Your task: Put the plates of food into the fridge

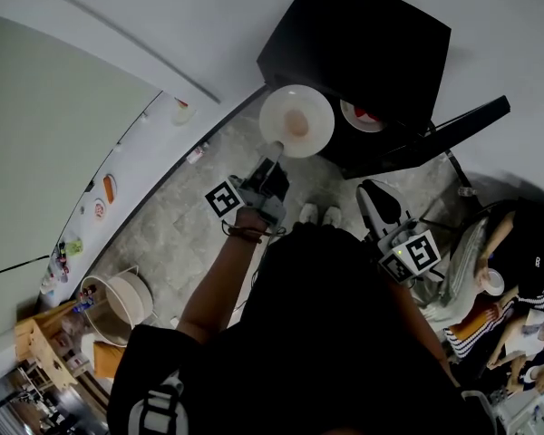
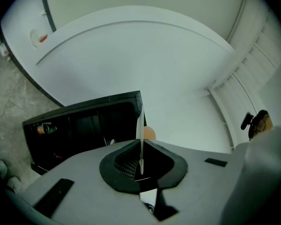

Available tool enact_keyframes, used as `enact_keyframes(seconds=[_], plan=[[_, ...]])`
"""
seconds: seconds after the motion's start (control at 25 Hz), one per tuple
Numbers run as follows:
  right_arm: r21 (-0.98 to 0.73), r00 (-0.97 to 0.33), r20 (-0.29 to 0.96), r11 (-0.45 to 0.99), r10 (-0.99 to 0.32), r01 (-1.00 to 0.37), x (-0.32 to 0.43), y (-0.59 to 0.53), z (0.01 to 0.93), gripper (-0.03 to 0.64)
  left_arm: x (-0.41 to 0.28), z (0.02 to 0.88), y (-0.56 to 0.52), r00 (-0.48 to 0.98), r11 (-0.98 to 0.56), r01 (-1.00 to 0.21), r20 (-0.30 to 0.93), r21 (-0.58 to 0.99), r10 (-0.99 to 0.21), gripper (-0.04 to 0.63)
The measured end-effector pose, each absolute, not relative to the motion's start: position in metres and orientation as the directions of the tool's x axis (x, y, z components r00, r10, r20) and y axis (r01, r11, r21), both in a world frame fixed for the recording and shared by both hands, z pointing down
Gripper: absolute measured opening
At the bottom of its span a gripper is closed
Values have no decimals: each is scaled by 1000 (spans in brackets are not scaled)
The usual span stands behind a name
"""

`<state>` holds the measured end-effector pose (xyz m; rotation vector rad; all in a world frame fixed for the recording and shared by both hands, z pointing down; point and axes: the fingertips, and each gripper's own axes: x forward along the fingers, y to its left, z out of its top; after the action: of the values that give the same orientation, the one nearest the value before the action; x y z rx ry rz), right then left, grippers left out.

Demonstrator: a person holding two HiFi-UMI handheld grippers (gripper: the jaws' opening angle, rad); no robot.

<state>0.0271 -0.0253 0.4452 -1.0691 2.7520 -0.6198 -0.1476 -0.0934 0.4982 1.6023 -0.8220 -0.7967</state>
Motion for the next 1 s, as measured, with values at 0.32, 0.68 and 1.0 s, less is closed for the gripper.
enact_keyframes(seconds=[0.32, 0.68, 1.0], plan=[[-461, -729, 57, 630, -682, -625, 34, -27, 452, 63, -144, 536, -114, 546, -134, -108, -54, 985, -836, 35], [-469, -734, 73, 627, -675, -622, 37, -31, 459, 63, -141, 581, -158, 544, -93, -104, -22, 990, -839, 35], [-481, -716, 85, 601, -693, -638, 44, -38, 464, 63, -136, 614, -189, 545, -35, -132, 43, 991, -838, 37]])
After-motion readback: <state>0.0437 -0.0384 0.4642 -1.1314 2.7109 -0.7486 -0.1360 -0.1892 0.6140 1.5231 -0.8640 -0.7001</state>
